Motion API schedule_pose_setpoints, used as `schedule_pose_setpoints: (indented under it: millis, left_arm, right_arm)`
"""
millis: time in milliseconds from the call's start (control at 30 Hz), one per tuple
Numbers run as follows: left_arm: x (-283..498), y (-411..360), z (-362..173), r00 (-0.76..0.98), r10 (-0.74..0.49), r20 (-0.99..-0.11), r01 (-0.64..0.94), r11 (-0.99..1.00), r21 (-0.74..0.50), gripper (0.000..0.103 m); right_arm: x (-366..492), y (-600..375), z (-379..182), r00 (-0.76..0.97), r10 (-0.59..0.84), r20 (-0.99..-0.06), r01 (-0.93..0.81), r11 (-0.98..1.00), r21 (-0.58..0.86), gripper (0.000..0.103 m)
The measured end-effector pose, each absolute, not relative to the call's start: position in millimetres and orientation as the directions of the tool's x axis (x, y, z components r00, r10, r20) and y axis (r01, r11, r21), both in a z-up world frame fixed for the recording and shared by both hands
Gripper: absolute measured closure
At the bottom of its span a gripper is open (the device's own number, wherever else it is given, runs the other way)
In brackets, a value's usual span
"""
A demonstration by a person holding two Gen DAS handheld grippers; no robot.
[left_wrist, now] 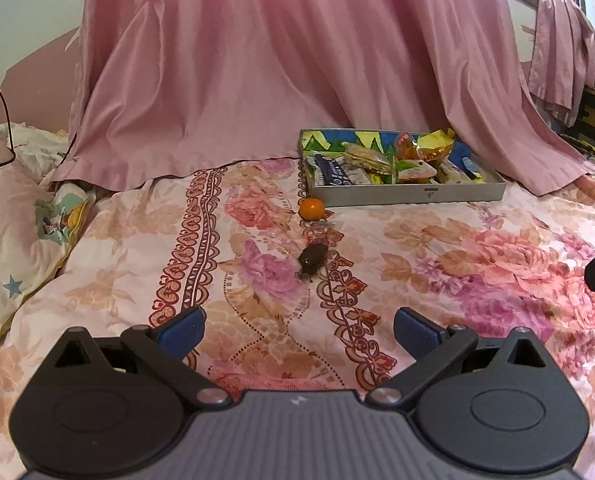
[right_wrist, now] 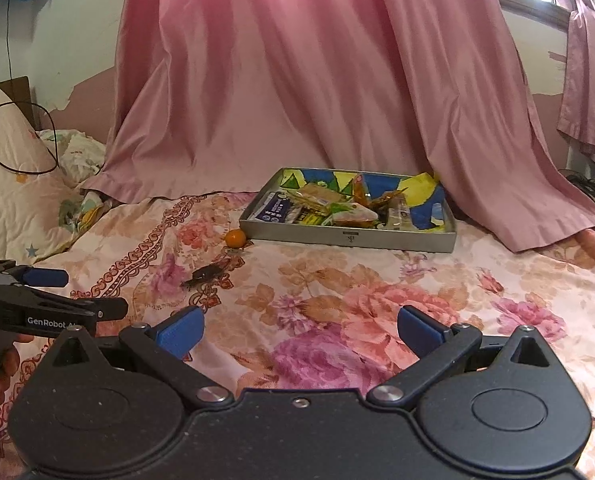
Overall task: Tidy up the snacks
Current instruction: 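Move both tools down toward the orange and the dark meat snack pack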
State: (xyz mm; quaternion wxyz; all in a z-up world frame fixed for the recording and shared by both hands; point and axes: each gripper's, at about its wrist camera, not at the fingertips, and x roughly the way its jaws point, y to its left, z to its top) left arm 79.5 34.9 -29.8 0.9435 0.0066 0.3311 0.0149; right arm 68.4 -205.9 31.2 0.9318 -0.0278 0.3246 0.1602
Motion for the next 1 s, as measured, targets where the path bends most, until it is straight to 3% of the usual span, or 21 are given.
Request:
schedule_pose_setpoints:
  millis: [467, 1000]
  left_arm:
    - [114.9, 45.5, -27.0, 0.742, 0.022, -0.67, -0.026, 1.0, 0.003, 0.0]
    - [145.8, 49.9, -31.2, 0.76, -0.008, -0.649, 0.022, 1.0, 0.014, 0.0]
  right_arm:
    - [102.2, -196.0, 16.6, 0.716, 0.315, -0.623, -0.336, 0.938, 0.087, 0.001]
    - [156.2, -172.9, 1.5, 0.711, 0.328, -0.623, -0.326, 0.938, 0.121, 0.001]
